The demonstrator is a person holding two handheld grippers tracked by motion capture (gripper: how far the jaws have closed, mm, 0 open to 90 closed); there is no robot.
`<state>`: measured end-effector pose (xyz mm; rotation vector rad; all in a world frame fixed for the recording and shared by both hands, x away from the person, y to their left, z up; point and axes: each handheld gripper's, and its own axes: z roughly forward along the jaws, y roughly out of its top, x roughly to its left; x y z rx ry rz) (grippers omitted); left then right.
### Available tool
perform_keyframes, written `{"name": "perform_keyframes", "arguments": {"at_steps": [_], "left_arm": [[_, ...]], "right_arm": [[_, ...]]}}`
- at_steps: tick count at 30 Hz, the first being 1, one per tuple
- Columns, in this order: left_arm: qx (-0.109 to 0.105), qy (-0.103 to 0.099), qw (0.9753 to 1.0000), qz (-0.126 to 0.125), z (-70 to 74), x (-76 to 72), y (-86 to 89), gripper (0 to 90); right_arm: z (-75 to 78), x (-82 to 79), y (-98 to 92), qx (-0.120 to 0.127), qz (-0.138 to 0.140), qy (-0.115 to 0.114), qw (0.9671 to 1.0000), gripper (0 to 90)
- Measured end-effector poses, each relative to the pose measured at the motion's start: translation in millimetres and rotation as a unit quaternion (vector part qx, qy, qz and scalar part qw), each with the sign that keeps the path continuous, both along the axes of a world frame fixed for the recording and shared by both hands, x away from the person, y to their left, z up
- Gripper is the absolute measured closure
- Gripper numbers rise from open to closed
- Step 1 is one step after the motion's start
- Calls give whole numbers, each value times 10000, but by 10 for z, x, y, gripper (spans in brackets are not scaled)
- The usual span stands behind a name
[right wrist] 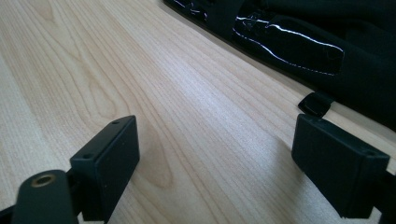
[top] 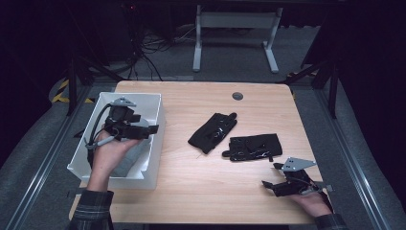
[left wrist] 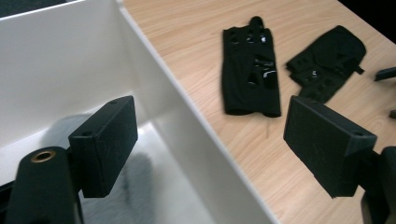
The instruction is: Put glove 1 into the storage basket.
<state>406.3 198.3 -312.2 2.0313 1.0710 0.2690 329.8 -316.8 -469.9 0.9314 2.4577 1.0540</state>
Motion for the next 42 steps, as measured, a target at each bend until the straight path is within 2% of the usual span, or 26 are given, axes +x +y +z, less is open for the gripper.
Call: {"name": "perform_keyframes", "arguments": {"at_steps": [5,9,12,20,22,26,29,30,32,34,37,42], "left_arm": [[-25,-27,9997,-225,36,-57,-274,183],[70,-32,9992,-388,24,-91,-471,183],[21,-45,9989,-458,12,-125,-601,183],[17,-130,9980,-612,-73,-286,-961,183],[97,-154,9975,-687,-111,-330,-1060,178],[235,-139,9963,-813,-250,-415,-1250,170],[331,-84,9950,-933,-419,-476,-1372,169],[331,-84,9950,-933,-419,-476,-1372,169],[400,-70,9944,-975,-523,-500,-1412,168],[383,-80,9943,-989,-618,-521,-1431,166],[448,-186,9940,-984,-753,-567,-1443,168],[588,-126,9927,-1046,-983,-633,-1404,164]], "right_arm": [[0,0,0,-1,1,1,10000,156],[0,0,0,0,0,3,10000,157],[0,-1,-1,1,0,5,10000,156],[0,-8,-29,-1,79,-2,10000,155],[0,-8,-28,-1,77,-3,10000,155],[0,-8,-29,0,82,3,10000,155],[0,-6,-35,-3,108,3,9999,155],[0,-6,-35,-3,108,3,9999,155],[0,-7,-35,-4,100,3,9999,155],[0,-7,-35,-6,104,3,9999,154],[0,-2,-39,-18,149,-6,9999,149],[12,5,-43,-43,169,43,9998,159]]}}
